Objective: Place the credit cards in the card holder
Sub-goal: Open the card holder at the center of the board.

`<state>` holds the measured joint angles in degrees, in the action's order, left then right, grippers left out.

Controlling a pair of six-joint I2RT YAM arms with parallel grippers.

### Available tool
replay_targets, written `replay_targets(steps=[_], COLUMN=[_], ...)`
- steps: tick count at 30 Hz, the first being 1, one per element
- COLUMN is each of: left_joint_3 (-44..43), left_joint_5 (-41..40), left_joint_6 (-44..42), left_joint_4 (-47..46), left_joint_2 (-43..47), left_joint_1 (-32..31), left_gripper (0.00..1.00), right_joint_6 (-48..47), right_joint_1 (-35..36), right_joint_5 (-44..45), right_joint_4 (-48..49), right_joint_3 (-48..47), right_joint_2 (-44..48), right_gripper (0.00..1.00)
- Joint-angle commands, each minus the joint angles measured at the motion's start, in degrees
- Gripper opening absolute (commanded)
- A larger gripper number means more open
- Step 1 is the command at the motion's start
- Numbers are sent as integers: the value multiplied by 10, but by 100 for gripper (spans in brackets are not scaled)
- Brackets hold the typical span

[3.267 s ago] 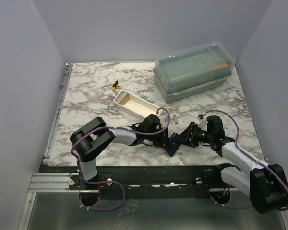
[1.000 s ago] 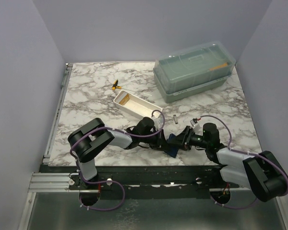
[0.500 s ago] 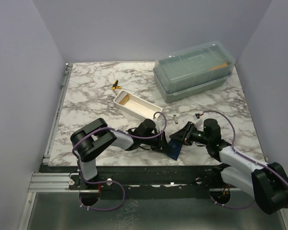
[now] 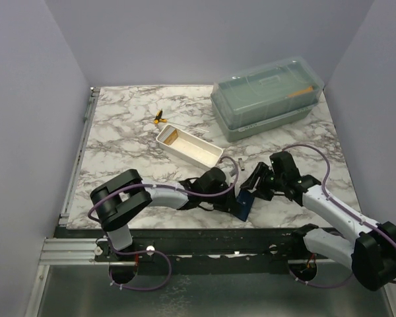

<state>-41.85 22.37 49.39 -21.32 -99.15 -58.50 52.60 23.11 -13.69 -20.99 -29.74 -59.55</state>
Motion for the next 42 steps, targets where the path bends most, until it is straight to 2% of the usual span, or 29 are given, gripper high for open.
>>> replay_targets(steps=[1, 6, 9, 12, 15, 18, 20, 21, 24, 28, 34, 36, 42], left_joint_3=[-85, -113, -132, -137, -140, -138, -132, -128, -118, -120, -129, -128, -140], left_joint_5=[-221, -314, -334, -341, -341, -322, -316, -316, -327, -353, -362, -366, -398], left_joint_6=[-116, -154, -167, -178, -174, -163, -153, -149, -140, -158, -164, -162, -162], left_joint_4=[190, 231, 258, 259, 267, 266, 264, 264, 263, 253, 239, 231, 216], left_joint_2=[40, 50, 52, 47, 43, 47, 52, 58, 79, 74, 50, 47, 53], left_joint_1=[-69, -96, -102, -106, -108, -107, -107, -108, -108, -107, -110, -113, -114], left_gripper=[0, 0, 0, 0, 0, 0, 12, 20, 41, 55, 59, 64, 65], right_joint_6=[49, 76, 87, 93, 96, 96, 94, 95, 112, 131, 156, 144, 133], right_joint_1=[44, 73, 76, 89, 91, 91, 91, 91, 91, 91, 91, 91, 91], right_joint_5=[91, 114, 127, 131, 132, 147, 161, 165, 156, 116, 118, 114, 75], right_joint_4=[-89, -99, -121, -108, -94, -99, -93, -90, -83, -32, -45, -35, -9], right_joint_3=[-45, -54, -63, -50, -36, -37, -28, -24, -16, 16, 11, 14, 25], right_joint_2=[-1, 14, 1, 8, 17, 19, 24, 28, 39, 66, 85, 85, 72], right_gripper=[63, 64, 58, 43, 34, 14, 2, 1, 0, 0, 0, 0, 0])
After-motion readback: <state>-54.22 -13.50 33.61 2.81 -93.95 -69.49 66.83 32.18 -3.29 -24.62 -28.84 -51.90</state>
